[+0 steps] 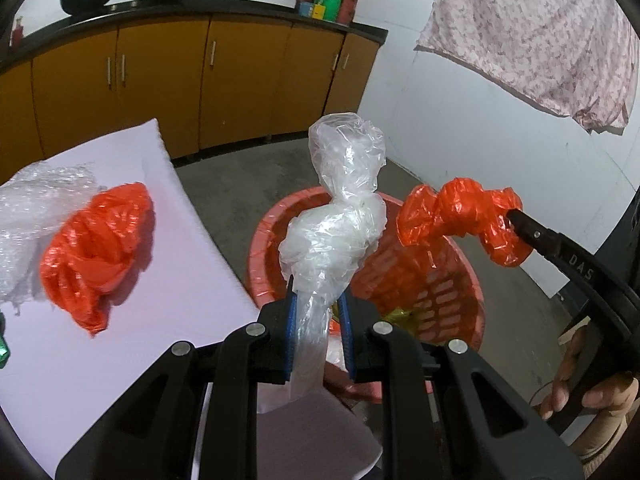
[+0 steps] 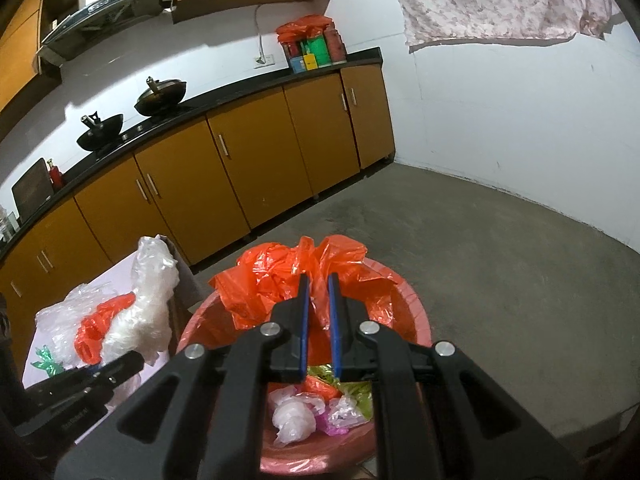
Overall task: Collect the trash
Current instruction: 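Carry clear and orange bags over the wastebasket and open both tools, then grasp the green bag with the left tool while the right tool grasps the last orange bag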
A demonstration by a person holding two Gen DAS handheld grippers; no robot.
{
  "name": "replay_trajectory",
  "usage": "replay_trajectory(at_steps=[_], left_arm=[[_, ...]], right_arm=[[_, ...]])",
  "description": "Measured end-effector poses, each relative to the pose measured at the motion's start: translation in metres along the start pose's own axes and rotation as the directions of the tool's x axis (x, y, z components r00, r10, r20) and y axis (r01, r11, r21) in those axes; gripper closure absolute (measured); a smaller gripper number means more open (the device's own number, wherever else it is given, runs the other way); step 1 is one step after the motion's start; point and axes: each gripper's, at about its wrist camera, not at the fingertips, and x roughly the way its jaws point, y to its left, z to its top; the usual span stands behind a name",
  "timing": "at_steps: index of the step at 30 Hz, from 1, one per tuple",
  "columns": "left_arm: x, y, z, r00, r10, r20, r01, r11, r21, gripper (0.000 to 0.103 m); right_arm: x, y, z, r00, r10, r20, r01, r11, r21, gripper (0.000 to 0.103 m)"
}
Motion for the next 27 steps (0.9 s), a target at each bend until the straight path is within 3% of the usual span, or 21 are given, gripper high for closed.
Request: replay_trajectory(at_steps=[6, 8, 10, 11, 13, 19, 27], left_arm=[[0.011, -0.004, 0.001, 1.0, -0.012, -0.022, 0.012, 1.0, 0.011, 0.084], [0.015, -0.006, 0.001, 0.999, -0.014, -0.029, 0.014, 1.0, 0.01, 0.081], [0.016, -0.005, -0.001, 0.999, -0.025, -0.035, 0.026, 1.0, 0.006, 0.064], [0.017, -0.005, -0.001, 0.999, -0.023, -0.033, 0.023, 1.0, 0.007, 0.059], [0.015, -0.003, -0.003, 0.999, -0.017, -0.029, 0.017, 1.0, 0.007, 0.051], [0.004, 0.015, -0.006, 1.0, 0.019, -0.016, -0.019, 0.999, -0.031, 0.05], [-0.016, 0.032, -0.006, 0.995, 0.1, 0.026, -0.099, 0.994, -0.054, 0.047]], right_arm=[[0.008, -0.003, 0.001, 1.0, 0.008, -0.006, -0.008, 1.0, 0.023, 0.093], [0.009, -0.001, 0.002, 1.0, 0.018, -0.007, -0.018, 1.0, 0.026, 0.088], [0.009, -0.003, 0.0, 1.0, 0.022, -0.001, -0.022, 0.999, 0.026, 0.084], [0.008, -0.004, -0.001, 1.0, 0.021, 0.003, -0.021, 0.999, 0.026, 0.072], [0.006, -0.007, -0.004, 1.0, 0.017, 0.015, -0.017, 1.0, 0.025, 0.061], [0.001, -0.011, -0.007, 1.0, -0.009, 0.026, 0.008, 1.0, 0.024, 0.05], [-0.005, 0.002, -0.005, 0.999, -0.008, 0.041, 0.008, 1.0, -0.017, 0.044]])
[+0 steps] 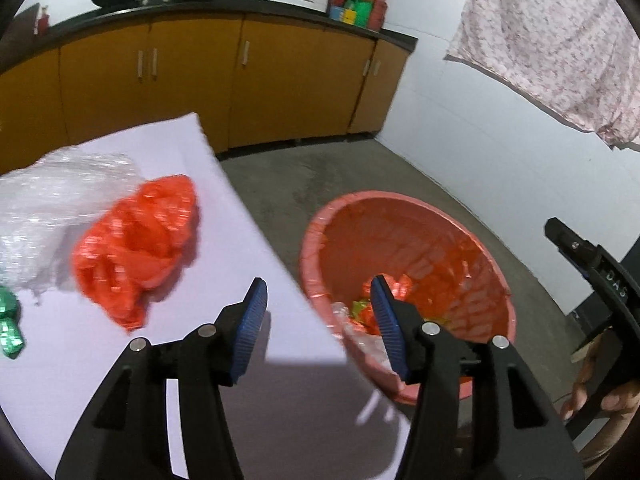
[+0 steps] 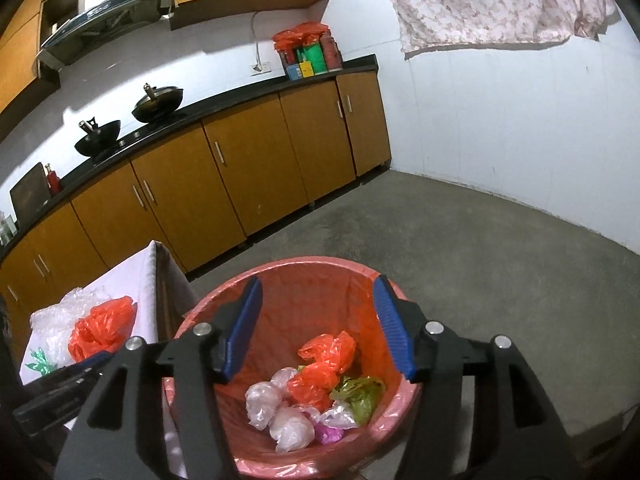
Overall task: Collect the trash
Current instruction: 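Grasp the green bag with the left tool while the right tool grasps the last orange bag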
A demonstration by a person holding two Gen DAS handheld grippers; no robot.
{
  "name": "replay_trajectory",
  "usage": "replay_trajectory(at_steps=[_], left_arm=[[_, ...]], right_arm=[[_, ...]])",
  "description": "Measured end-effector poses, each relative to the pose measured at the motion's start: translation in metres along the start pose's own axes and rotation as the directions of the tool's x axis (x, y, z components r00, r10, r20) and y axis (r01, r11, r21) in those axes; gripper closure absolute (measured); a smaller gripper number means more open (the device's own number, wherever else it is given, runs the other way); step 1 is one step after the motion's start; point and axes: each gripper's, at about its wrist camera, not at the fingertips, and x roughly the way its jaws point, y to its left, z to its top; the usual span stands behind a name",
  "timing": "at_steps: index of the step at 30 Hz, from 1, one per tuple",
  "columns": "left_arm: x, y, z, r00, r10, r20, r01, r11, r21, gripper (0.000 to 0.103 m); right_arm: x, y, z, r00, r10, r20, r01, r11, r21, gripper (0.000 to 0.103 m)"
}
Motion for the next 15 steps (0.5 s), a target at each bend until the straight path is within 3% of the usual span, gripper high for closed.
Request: replay_trajectory(at_steps=[5, 9, 12, 15], left_arm=[[-0.025, 0.028, -0.005, 0.993, 0.107, 0.049, -0.107, 0.994, -0.015, 0.04], [-0.046, 0.067, -0.012, 0.971, 0.229, 0.071, -0.225, 0.972, -0.068, 0.038], [-0.062, 0.103, -0.018, 0.935, 0.346, 0.076, -0.336, 0.935, -0.116, 0.027], [-0.075, 0.144, -0.024, 0.89, 0.453, 0.055, -0.436, 0.88, -0.188, 0.026]], right_arm=[[-0.002, 0.013, 0.0, 1.0, 0.024, 0.0, -0.024, 1.0, -0.019, 0.039], [0.0, 0.031, -0.005, 0.997, 0.071, -0.024, -0.072, 0.996, -0.044, 0.038], [0.005, 0.052, -0.011, 0.991, 0.122, -0.054, -0.126, 0.99, -0.069, 0.036], [0.008, 0.079, -0.02, 0.982, 0.169, -0.087, -0.178, 0.977, -0.114, 0.036]])
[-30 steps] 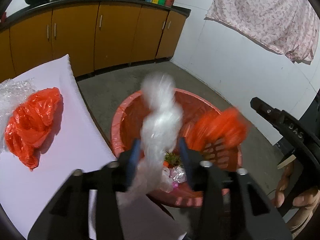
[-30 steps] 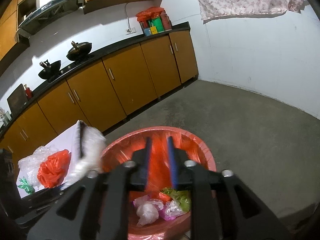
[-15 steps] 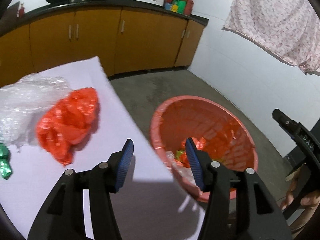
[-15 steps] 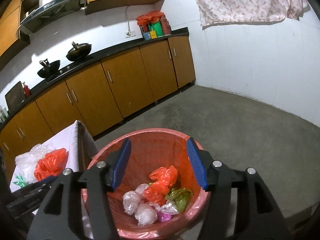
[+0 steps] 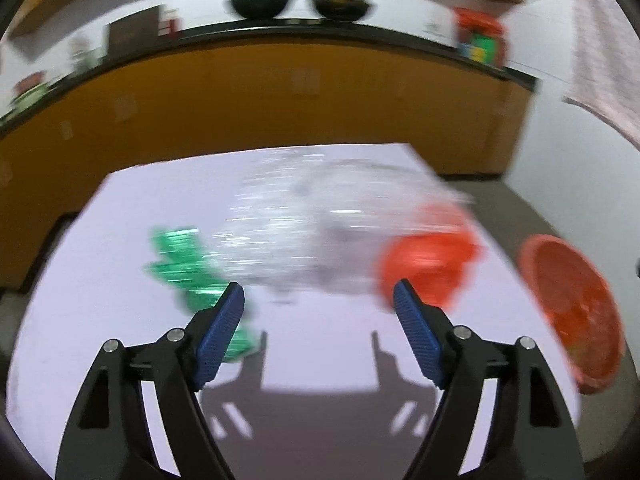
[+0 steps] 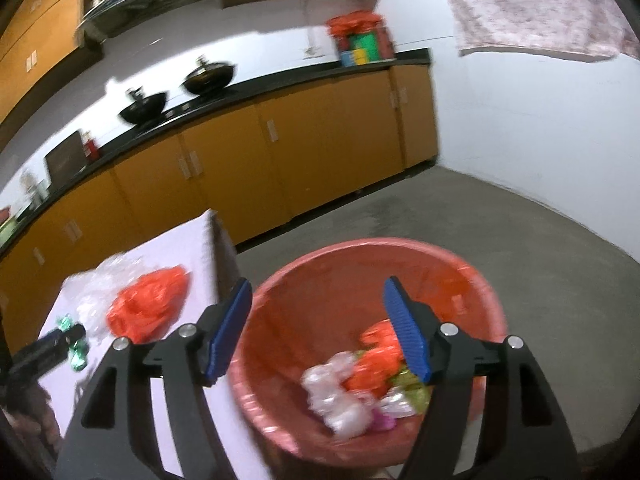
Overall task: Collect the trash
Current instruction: 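Grasp the green bag with the left tool while the right tool grasps the last orange bag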
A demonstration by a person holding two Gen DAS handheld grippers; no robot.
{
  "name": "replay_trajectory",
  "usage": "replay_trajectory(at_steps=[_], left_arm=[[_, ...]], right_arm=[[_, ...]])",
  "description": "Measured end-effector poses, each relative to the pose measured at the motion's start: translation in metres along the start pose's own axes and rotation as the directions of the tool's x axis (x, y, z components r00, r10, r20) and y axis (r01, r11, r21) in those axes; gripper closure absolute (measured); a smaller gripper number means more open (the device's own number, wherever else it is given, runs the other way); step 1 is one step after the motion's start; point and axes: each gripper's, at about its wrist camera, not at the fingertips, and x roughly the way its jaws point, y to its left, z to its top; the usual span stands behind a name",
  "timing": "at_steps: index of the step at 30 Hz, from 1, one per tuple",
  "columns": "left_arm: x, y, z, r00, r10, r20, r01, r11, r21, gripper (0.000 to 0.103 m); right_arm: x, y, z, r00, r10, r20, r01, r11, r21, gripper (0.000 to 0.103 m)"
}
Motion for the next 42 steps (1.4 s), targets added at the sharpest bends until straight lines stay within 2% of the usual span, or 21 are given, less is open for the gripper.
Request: replay_trajectory(at_steps=[2, 4, 8, 14, 15, 16, 17, 18, 21, 30, 35, 38, 42], left_arm=[[0.007, 0.023, 0.001, 0.997, 0.069, -0.015, -0.07, 0.997, -0.041, 0.026], [0.017, 0.039, 0.002, 0.994, 0.103, -0.046, -0.106, 0.992, -0.073, 0.026], [0.042, 0.062, 0.001, 0.988, 0.079, -0.135, -0.102, 0.98, -0.17, 0.026], [0.064, 0.063, 0.005, 0.981, 0.054, -0.186, -0.09, 0.977, -0.194, 0.026], [0.065, 0.063, 0.005, 0.979, 0.054, -0.195, -0.094, 0.975, -0.201, 0.027], [0.067, 0.064, 0.005, 0.978, 0.053, -0.204, -0.096, 0.973, -0.209, 0.033], [0.069, 0.069, 0.005, 0.977, 0.053, -0.207, -0.098, 0.972, -0.214, 0.037], [0.07, 0.07, 0.007, 0.978, 0.059, -0.202, -0.102, 0.973, -0.208, 0.048], [0.064, 0.078, 0.005, 0.979, 0.043, -0.198, -0.085, 0.974, -0.209, 0.054], [0.054, 0.115, -0.004, 0.979, 0.094, -0.182, -0.134, 0.965, -0.224, 0.055], [0.052, 0.118, -0.003, 0.978, 0.113, -0.174, -0.151, 0.964, -0.22, 0.055], [0.053, 0.116, -0.004, 0.978, 0.121, -0.17, -0.156, 0.966, -0.208, 0.055], [0.053, 0.116, -0.003, 0.978, 0.119, -0.172, -0.154, 0.967, -0.204, 0.055]], right_arm=[[0.005, 0.017, -0.004, 0.999, 0.027, -0.018, -0.027, 0.999, -0.033, 0.035], [0.01, 0.035, -0.007, 0.998, 0.053, -0.036, -0.055, 0.997, -0.063, 0.035], [0.018, 0.064, -0.012, 0.994, 0.092, -0.066, -0.099, 0.989, -0.109, 0.035], [0.028, 0.093, -0.015, 0.988, 0.119, -0.101, -0.133, 0.979, -0.156, 0.035], [0.03, 0.095, -0.015, 0.987, 0.122, -0.104, -0.138, 0.978, -0.158, 0.035], [0.032, 0.098, -0.015, 0.986, 0.128, -0.109, -0.144, 0.977, -0.159, 0.035], [0.034, 0.101, -0.014, 0.985, 0.133, -0.114, -0.15, 0.976, -0.158, 0.035], [0.036, 0.104, -0.014, 0.983, 0.14, -0.12, -0.158, 0.975, -0.155, 0.035], [0.044, 0.115, -0.015, 0.978, 0.158, -0.134, -0.178, 0.973, -0.149, 0.035], [0.082, 0.15, -0.024, 0.953, 0.211, -0.218, -0.238, 0.966, -0.105, 0.035], [0.094, 0.178, -0.026, 0.957, 0.209, -0.199, -0.232, 0.968, -0.098, 0.012], [0.106, 0.195, -0.027, 0.959, 0.185, -0.215, -0.213, 0.97, -0.117, 0.01], [0.119, 0.212, -0.031, 0.966, 0.115, -0.231, -0.154, 0.974, -0.163, 0.01]])
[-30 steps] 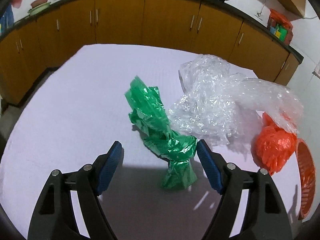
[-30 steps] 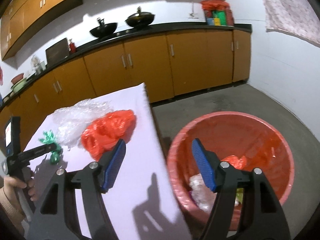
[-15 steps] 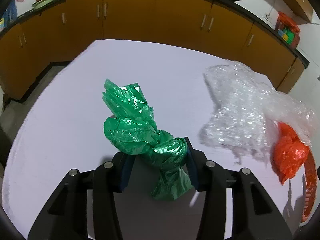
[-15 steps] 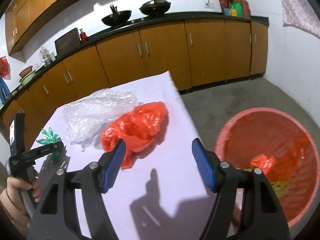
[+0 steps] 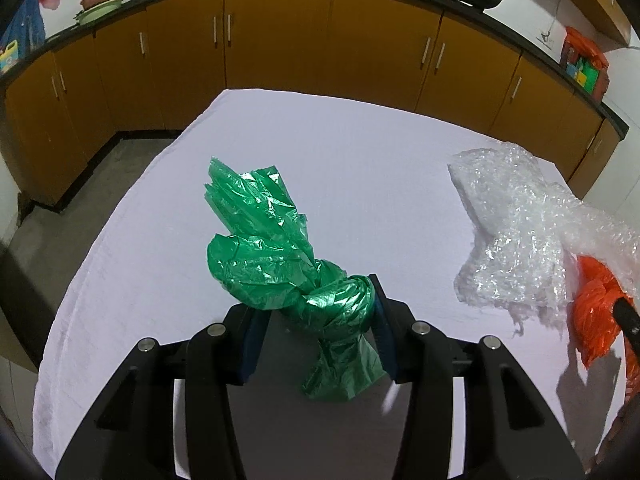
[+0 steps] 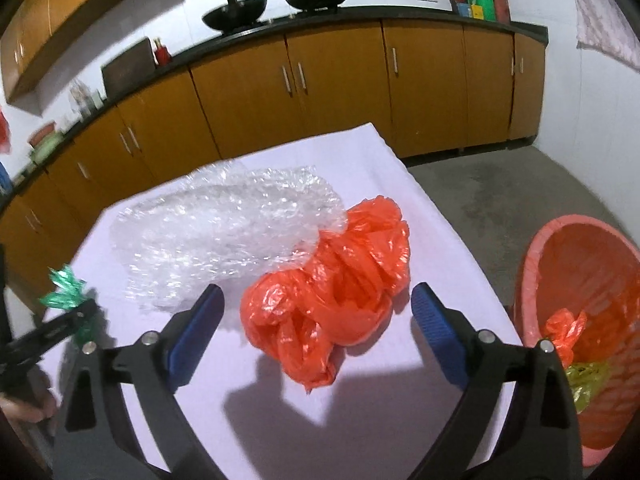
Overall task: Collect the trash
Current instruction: 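Grasp the green bag with the left tool while the right tool grasps the last orange bag, then carry green and orange bags over the wastebasket and open both tools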
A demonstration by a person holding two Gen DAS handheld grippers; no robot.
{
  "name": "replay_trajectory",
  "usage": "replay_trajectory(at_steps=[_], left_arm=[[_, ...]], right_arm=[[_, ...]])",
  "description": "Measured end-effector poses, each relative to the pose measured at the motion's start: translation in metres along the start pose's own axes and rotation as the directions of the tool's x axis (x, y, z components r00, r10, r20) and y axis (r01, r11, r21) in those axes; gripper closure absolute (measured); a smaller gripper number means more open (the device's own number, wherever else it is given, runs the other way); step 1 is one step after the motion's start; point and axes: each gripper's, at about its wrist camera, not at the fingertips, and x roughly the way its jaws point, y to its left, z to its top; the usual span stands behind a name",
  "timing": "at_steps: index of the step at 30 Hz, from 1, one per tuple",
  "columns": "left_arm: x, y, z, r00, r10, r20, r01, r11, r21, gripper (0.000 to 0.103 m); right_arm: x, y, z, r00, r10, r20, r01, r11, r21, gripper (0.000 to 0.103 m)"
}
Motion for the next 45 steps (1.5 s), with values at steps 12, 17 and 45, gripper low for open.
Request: replay_trajectory(at_steps=[12, 17, 45], left_arm=[[0.004, -0.001, -0.001, 1.0, -0.01, -0.003, 0.01, 1.0, 0.022, 0.055], [0.002, 0.0, -0.001, 1.0, -0.028, 0.013, 0.028, 0.999, 0.038, 0.055], [-0.092, -0.104, -0.022, 0.95, -0.291, 0.118, 0.254, 0.933, 0.257, 0.055]], right_arm=[[0.001, -0.015, -0.011, 0.998, 0.051, -0.03, -0.051, 0.999, 0.005, 0.074], [-0.017, -0.026, -0.02, 0.998, 0.054, -0.014, -0.054, 0.999, -0.002, 0.078], [-0.153, -0.111, -0.026, 0.978, -0.055, 0.203, 0.042, 0.997, 0.068, 0.078]])
